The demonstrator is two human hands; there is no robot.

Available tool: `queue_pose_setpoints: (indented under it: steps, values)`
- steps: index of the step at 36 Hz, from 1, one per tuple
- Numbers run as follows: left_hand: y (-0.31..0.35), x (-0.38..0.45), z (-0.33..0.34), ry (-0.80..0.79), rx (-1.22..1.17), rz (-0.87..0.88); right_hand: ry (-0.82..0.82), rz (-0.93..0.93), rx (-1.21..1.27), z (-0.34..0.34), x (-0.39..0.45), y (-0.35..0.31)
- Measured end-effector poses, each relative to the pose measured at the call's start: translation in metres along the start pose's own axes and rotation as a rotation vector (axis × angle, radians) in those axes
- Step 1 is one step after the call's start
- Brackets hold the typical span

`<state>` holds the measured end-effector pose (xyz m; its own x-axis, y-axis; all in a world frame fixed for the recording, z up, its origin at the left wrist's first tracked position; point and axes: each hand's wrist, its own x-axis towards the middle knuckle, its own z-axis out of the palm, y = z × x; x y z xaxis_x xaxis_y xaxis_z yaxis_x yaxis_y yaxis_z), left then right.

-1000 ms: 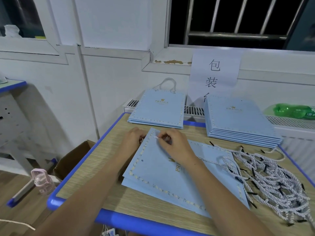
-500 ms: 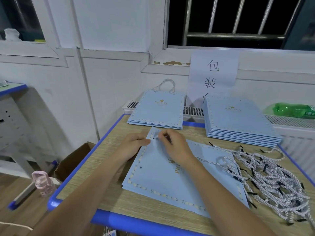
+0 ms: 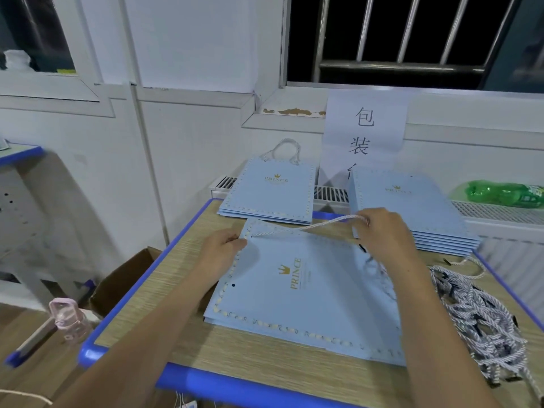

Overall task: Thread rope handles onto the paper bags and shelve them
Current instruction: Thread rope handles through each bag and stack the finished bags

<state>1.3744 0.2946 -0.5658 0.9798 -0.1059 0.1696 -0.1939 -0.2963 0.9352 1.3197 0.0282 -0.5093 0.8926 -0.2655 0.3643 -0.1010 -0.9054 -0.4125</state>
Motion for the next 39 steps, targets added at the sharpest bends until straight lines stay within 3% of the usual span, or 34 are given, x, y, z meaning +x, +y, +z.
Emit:
queue_pose_setpoints:
  steps: [4, 7, 12, 15, 17, 22, 25, 28, 31, 33, 35, 37, 39]
  values:
    - [0.001, 0.0, 0.0, 0.009, -0.008, -0.007, 0.005, 0.112, -0.041, -0.017, -0.001, 0.013]
    - [0.002, -0.001, 0.001, 0.021, 0.013, 0.009, -0.089, 0.182, 0.111, -0.022, -0.004, 0.005]
    - [0.003, 0.001, 0.003, 0.04, 0.029, 0.011, -0.266, 0.282, 0.861, -0.023, -0.006, -0.02]
    - [0.005, -0.002, 0.003, 0.035, 0.047, 0.019, -0.309, 0.281, 1.113, -0.023, -0.005, -0.028]
    - [0.006, -0.003, 0.003, 0.039, 0.062, 0.024, -0.38, 0.271, 1.122, -0.016, -0.005, -0.033]
    - [0.005, -0.001, 0.0, 0.033, 0.018, -0.02, -0.593, 0.3, 0.85, 0.027, -0.01, -0.049]
    - [0.01, -0.007, -0.004, -0.012, -0.077, -0.07, -0.7, 0.38, 1.062, 0.04, -0.011, -0.059]
    - [0.012, -0.009, -0.01, -0.08, -0.13, -0.121, -0.568, 0.423, 1.461, 0.033, -0.003, -0.063]
    - [0.014, -0.01, -0.013, -0.115, -0.125, -0.179, -0.205, 0.426, 1.819, 0.018, 0.008, -0.053]
    - [0.013, -0.01, -0.014, -0.097, -0.096, -0.203, -0.038, 0.375, 1.761, 0.012, 0.012, -0.039]
    - [0.013, -0.01, -0.014, -0.083, -0.092, -0.188, -0.031, 0.39, 1.447, 0.016, 0.011, -0.027]
    - [0.011, -0.008, -0.012, -0.069, -0.063, -0.162, -0.16, 0.399, 1.165, 0.026, 0.007, -0.019]
    - [0.009, -0.007, -0.009, -0.042, 0.029, -0.107, -0.339, 0.367, 1.132, 0.032, 0.002, -0.022]
